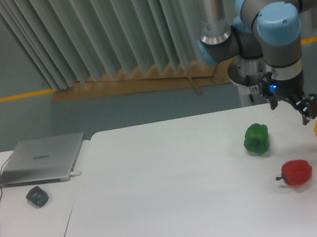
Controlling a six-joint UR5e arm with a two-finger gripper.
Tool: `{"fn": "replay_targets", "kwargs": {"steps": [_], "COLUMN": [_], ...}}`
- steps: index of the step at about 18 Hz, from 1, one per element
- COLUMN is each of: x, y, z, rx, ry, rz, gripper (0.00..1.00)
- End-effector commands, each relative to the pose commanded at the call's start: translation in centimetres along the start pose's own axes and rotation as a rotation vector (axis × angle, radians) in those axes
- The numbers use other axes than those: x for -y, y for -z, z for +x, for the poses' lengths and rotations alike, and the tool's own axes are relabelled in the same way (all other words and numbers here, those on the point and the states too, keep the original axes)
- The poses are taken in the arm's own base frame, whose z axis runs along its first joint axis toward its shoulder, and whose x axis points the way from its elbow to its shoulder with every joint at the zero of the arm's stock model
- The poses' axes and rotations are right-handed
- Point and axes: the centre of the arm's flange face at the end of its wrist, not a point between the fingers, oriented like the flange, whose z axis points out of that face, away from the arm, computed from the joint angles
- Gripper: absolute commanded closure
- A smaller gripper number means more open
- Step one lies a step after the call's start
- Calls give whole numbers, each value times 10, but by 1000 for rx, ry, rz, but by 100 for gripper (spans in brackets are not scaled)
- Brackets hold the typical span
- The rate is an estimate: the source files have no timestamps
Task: Place the yellow pepper in a basket
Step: 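Move the gripper toward the yellow pepper and open it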
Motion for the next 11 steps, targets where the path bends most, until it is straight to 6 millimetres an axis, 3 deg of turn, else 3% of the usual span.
{"fn": "replay_targets", "kwargs": {"steps": [11], "x": [-3], "y": [-11], "z": [2], "rx": [4], "ry": [-4], "rz": [-37], "gripper": [0]}}
